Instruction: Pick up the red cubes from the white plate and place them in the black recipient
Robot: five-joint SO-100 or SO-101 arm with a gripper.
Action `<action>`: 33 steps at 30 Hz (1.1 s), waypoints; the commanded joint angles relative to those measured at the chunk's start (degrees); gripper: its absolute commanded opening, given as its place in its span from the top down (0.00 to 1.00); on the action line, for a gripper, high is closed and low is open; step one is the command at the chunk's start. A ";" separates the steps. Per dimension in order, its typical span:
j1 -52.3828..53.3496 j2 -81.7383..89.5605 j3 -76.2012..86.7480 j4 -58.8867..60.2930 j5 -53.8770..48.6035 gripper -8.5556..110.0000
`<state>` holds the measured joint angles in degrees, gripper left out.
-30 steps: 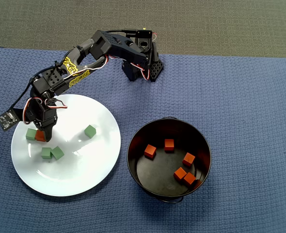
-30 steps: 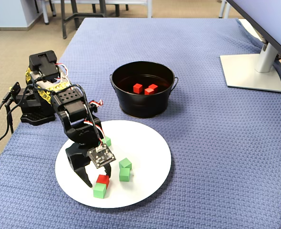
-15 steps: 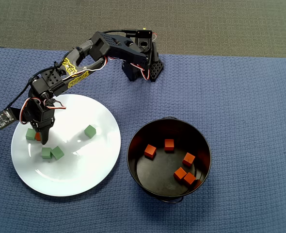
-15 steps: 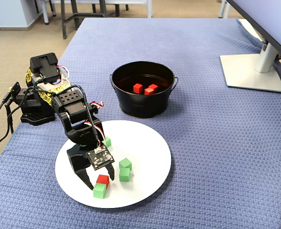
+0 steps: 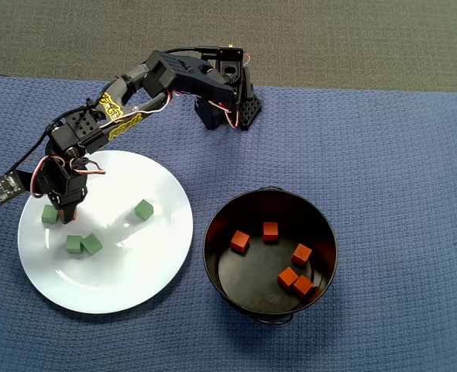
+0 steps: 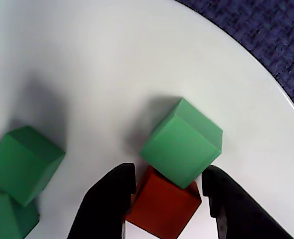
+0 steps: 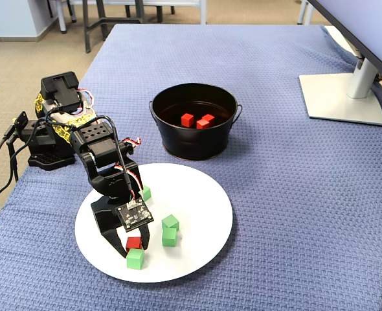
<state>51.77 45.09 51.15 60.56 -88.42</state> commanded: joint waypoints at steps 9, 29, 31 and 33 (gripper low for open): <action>-1.14 2.37 -1.23 -0.88 0.26 0.77; -2.37 7.21 5.27 0.26 0.44 0.83; -2.46 7.65 5.27 1.05 0.44 0.82; -2.46 7.56 5.27 0.00 0.88 0.83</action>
<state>51.15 47.29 56.43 60.38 -87.98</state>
